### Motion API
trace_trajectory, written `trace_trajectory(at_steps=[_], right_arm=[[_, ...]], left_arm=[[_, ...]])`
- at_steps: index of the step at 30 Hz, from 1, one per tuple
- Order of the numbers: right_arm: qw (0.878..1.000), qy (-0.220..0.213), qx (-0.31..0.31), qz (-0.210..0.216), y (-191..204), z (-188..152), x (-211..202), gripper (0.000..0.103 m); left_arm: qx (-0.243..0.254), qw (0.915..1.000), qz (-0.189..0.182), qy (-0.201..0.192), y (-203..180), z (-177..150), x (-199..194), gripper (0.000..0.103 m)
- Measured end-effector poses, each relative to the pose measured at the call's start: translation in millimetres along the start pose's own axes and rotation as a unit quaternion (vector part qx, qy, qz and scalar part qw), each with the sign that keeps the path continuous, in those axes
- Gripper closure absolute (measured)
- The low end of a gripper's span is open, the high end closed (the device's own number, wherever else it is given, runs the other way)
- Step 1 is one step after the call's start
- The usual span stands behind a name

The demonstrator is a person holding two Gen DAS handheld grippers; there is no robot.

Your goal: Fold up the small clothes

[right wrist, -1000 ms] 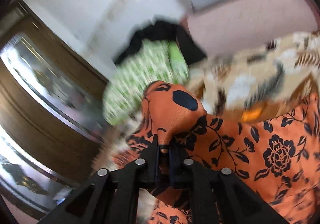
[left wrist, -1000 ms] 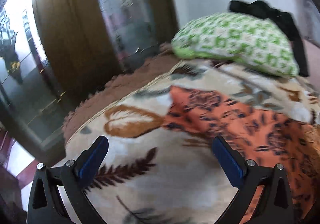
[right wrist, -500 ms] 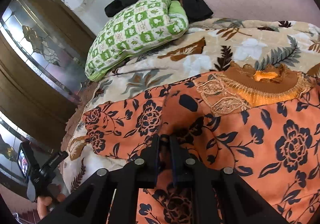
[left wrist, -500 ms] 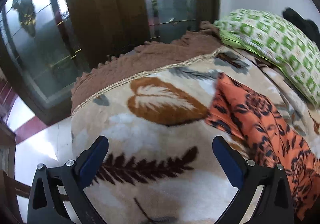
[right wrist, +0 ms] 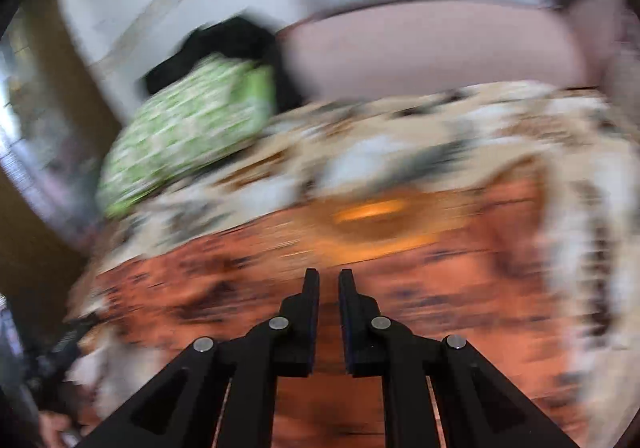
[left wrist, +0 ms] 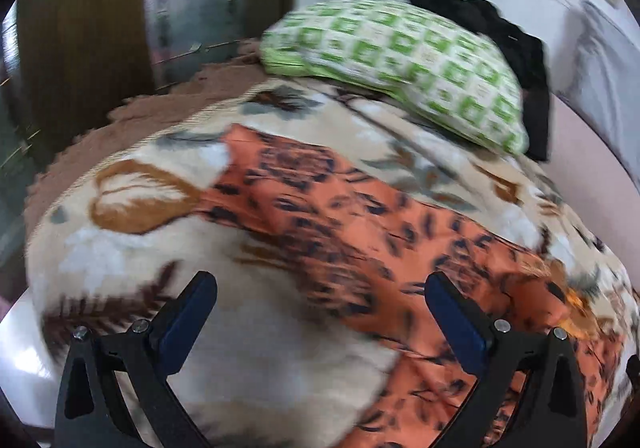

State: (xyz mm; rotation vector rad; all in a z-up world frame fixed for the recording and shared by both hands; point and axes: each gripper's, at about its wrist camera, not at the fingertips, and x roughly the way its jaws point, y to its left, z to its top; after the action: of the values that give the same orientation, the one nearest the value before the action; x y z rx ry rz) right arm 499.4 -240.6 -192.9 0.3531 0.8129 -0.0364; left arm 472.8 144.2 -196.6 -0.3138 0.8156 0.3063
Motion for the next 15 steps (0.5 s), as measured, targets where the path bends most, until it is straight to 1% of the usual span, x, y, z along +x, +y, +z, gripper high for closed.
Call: trace_trajectory(at_steps=[1,2,4,5,6,8,11,13,14,15], right_arm=[[1.000,-0.008,0.009,-0.026,-24,3,-7,0.091],[0.999,-0.009,0.020,-0.040,-44,6,-13,0.091],[0.998,-0.004,0.035,-0.055,-72,9,-19,0.091],[0.997,-0.001,0.043,-0.064,-85,11,-20,0.091],[0.997,0.001,0.046,-0.064,-92,12,-19,0.091],[0.997,0.020,0.049,-0.060,-104,13,-9,0.091],[0.995,0.053,0.062,-0.050,-113,7,18,0.091],[0.994,0.075,0.068,-0.028,-117,1,36,0.091],[0.994,0.085,0.067,-0.021,-117,-3,43,0.091],[0.992,0.101,0.069,-0.036,-121,-6,53,0.090]], left_arm=[[0.003,1.0000,-0.005,0.003,-5,-2,2,0.000],[0.009,0.9999,-0.001,0.010,-11,-4,5,0.000],[0.018,0.9995,0.019,0.016,-20,-8,9,0.000],[0.024,0.9990,0.036,0.014,-24,-9,10,0.000],[0.029,0.9985,0.045,0.009,-26,-10,9,0.000],[0.043,0.9969,0.065,-0.005,-33,-12,4,0.000],[0.057,0.9943,0.089,-0.016,-37,-14,3,0.000],[0.061,0.9932,0.098,-0.010,-37,-15,7,0.000],[0.064,0.9921,0.108,0.002,-36,-16,11,0.000],[0.064,0.9914,0.113,0.009,-35,-16,15,0.000]])
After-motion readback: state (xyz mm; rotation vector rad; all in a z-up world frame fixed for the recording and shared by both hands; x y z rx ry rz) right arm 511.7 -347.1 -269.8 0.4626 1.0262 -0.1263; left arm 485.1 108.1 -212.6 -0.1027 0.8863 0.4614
